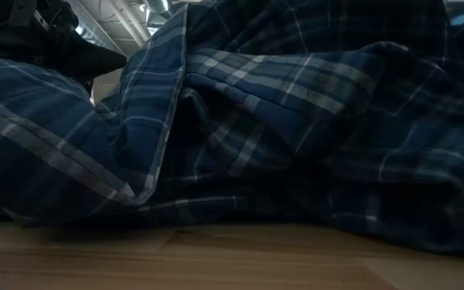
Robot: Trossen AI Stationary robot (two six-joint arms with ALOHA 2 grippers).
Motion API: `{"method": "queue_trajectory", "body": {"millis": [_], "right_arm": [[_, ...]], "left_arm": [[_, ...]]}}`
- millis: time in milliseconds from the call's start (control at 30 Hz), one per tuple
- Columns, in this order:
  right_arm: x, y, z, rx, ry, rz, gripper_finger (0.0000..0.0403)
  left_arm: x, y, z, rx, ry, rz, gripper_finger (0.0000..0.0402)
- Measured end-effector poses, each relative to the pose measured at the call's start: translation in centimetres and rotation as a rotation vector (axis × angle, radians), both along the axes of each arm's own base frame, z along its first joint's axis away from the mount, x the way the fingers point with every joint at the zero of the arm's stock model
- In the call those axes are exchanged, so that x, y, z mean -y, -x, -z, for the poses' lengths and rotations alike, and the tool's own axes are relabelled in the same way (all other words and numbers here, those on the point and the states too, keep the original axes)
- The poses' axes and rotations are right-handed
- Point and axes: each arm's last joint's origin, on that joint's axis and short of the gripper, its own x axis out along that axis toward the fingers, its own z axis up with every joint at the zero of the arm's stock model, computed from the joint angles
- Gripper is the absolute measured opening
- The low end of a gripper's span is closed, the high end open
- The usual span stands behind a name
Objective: Sort clothes
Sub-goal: Put the black shirt into the white bin
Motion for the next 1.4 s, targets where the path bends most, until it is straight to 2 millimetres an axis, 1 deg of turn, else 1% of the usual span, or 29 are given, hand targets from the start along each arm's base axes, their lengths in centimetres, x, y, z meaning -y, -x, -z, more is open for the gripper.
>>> {"method": "queue_trajectory", "body": {"millis": [133, 267, 400, 533, 700, 867, 967, 1167, 1400], "right_arm": [[-1.0, -0.3, -3.0, 0.012, 0.013, -0.021, 0.0017], [-1.6, -1.2, -6.5, 0.104, 0.049, -0.021, 0.002], [-1.9, -1.9, -9.8, 0.222, 0.106, -0.074, 0.0031], [-1.6, -2.4, -12.7, 0.297, 0.183, -0.133, 0.0022], [-0.4, -3.6, -15.8, 0.353, 0.233, -0.164, 0.0025], [1.7, -5.2, -19.0, 0.388, 0.249, -0.185, 0.0026], [3.6, -6.2, -20.7, 0.418, 0.294, -0.16, 0.0024], [7.9, -8.0, -24.0, 0.455, 0.372, -0.098, 0.0028], [14.1, -9.9, -27.1, 0.491, 0.482, -0.011, 0.0029]], "left_arm": [[0.0, 0.0, 0.0, 0.0, 0.0, 0.0, 0.0], [0.0, 0.0, 0.0, 0.001, 0.001, 0.0, 0.0], [0.0, 0.0, 0.0, 0.001, 0.001, 0.0, 0.0], [0.0, 0.0, 0.0, 0.0, 0.001, 0.0, 0.0], [0.0, 0.0, 0.0, 0.001, 0.001, 0.0, 0.0], [0.0, 0.0, 0.0, 0.001, 0.001, 0.0, 0.0], [0.0, 0.0, 0.0, 0.001, 0.001, 0.0, 0.0], [0.0, 0.0, 0.0, 0.0, 0.001, 0.0, 0.0], [0.0, 0.0, 0.0, 0.0, 0.0, 0.0, 0.0]]}}
